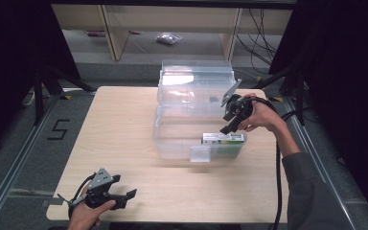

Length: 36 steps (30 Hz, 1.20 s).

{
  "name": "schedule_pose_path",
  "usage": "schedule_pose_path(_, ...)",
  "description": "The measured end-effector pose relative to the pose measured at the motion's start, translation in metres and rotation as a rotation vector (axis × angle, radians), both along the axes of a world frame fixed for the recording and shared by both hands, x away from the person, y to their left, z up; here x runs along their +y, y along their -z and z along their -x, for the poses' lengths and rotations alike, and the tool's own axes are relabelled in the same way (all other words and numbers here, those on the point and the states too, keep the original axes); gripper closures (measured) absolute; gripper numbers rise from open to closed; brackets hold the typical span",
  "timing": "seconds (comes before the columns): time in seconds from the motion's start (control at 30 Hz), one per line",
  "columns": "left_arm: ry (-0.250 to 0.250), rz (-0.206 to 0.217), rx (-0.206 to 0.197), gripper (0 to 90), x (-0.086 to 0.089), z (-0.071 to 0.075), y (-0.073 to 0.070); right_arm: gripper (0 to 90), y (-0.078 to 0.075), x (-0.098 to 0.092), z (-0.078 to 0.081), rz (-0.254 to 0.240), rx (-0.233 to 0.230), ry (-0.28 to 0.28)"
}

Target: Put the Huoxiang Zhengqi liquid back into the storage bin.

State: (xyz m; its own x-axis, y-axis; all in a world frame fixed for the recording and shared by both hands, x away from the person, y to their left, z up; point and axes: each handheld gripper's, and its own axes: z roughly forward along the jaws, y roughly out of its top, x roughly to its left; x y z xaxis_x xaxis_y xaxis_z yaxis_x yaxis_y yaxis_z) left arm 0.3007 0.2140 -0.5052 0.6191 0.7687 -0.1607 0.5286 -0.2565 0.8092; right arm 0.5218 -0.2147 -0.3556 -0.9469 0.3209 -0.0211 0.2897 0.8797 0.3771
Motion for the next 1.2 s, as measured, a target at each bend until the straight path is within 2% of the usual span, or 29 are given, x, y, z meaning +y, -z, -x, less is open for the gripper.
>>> schedule_pose_path(0.3, 0.001, 0.0, -0.002, 15.0, 0.0, 0.0, 0.0, 35.0, -0.001, 0.001, 0.005, -0.011, 0.001, 0.042)
schedule_pose_path(0.33, 0.001, 0.0, -0.002, 15.0, 0.0, 0.0, 0.0, 34.7, -0.002, 0.001, 0.005, -0.022, -0.013, 0.054)
schedule_pose_path(0.47, 0.002, -0.001, -0.002, 15.0, 0.0, 0.0, 0.0, 31.8, -0.004, 0.002, 0.009, -0.049, -0.004, 0.11)
schedule_pose_path(0.53, 0.0, 0.002, -0.001, 15.0, 0.0, 0.0, 0.0, 31.0, -0.004, 0.002, 0.011, -0.079, -0.005, 0.14)
schedule_pose_path(0.67, 0.0, 0.001, -0.001, 15.0, 0.0, 0.0, 0.0, 29.4, -0.003, 0.001, 0.016, -0.087, -0.016, 0.188)
schedule_pose_path(0.77, -0.003, -0.001, 0.002, 15.0, 0.0, 0.0, 0.0, 28.1, -0.004, -0.003, 0.018, -0.121, -0.023, 0.221)
schedule_pose_path(0.83, -0.002, 0.001, 0.002, 15.0, 0.0, 0.0, 0.0, 26.2, -0.003, -0.004, 0.019, -0.127, -0.044, 0.235)
schedule_pose_path(0.9, 0.0, -0.001, -0.001, 15.0, 0.0, -0.001, 0.0, 26.1, -0.004, -0.005, 0.024, -0.137, -0.046, 0.265)
schedule_pose_path(1.0, -0.004, -0.002, 0.003, 15.0, 0.0, 0.0, 0.0, 25.3, -0.004, -0.006, 0.029, -0.17, -0.056, 0.279)
schedule_pose_path(1.03, -0.003, -0.001, 0.003, 15.0, 0.0, 0.0, 0.0, 24.3, -0.004, -0.006, 0.032, -0.178, -0.044, 0.3)
schedule_pose_path(1.1, 0.0, -0.003, -0.001, 15.0, 0.0, 0.0, 0.0, 22.2, -0.004, -0.007, 0.035, -0.196, -0.066, 0.319)
schedule_pose_path(1.2, -0.002, -0.001, -0.001, 15.0, 0.0, -0.001, 0.0, 24.7, -0.003, -0.008, 0.039, -0.241, -0.074, 0.335)
